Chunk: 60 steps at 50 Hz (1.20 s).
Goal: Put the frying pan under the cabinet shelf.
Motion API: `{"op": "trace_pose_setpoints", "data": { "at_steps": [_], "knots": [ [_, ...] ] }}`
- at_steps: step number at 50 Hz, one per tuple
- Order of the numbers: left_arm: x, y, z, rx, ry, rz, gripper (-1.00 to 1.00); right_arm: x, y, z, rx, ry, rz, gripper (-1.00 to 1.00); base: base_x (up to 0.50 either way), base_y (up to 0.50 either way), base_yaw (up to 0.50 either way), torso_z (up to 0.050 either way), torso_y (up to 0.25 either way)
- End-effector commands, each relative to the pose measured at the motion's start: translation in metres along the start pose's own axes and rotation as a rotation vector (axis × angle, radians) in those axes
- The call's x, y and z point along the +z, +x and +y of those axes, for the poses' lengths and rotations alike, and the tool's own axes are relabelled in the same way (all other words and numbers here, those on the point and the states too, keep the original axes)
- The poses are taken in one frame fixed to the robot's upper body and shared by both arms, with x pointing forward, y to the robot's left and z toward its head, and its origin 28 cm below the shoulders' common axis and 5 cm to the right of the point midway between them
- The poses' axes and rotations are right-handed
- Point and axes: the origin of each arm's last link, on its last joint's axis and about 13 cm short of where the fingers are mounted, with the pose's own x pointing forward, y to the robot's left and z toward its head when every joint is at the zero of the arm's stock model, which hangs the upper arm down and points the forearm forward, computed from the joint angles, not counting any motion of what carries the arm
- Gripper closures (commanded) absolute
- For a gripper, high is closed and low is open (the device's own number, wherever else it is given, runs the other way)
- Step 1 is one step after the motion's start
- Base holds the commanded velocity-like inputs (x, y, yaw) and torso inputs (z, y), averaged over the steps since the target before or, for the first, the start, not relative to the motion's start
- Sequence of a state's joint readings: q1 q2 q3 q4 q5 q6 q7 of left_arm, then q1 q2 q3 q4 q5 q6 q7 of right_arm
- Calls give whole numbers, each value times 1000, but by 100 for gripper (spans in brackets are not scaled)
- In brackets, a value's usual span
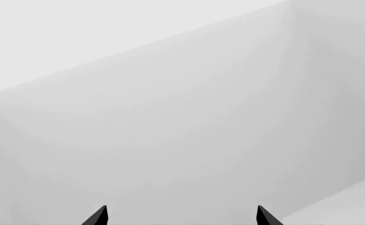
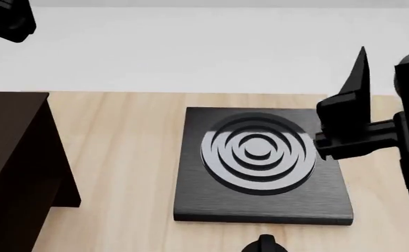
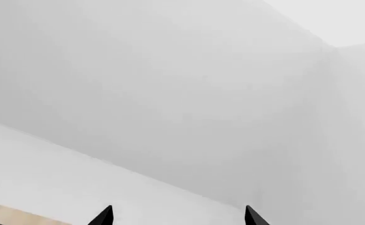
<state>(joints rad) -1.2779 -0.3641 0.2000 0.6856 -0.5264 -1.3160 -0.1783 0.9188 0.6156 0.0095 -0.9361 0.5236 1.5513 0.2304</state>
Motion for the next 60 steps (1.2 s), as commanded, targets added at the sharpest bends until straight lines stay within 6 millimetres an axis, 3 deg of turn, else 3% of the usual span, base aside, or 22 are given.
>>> {"op": "trace_pose_setpoints", "data": {
  "at_steps": [1,20,24,26,33,60],
  "knots": [
    [-5,3,-2,-7,-3,8,-100,-22,-25,-5,-48,13,88,-100,0,0,0,0,0],
    [-14,9,-7,-24,-13,13,-100,-53,-65,-11,-113,54,233,-100,0,0,0,0,0],
    [-5,8,-4,-20,-5,-4,-100,-61,-77,-13,-132,62,267,-100,0,0,0,0,0],
    [4,6,-3,-21,4,-24,-100,-70,-92,-19,-171,73,301,-100,0,0,0,0,0],
    [13,5,-4,-30,4,-50,-100,-82,-106,-18,-192,101,348,-100,0,0,0,0,0],
    [23,4,-3,-29,12,-73,-100,-110,-127,-26,-245,139,473,-100,0,0,0,0,0]
  ]
}}
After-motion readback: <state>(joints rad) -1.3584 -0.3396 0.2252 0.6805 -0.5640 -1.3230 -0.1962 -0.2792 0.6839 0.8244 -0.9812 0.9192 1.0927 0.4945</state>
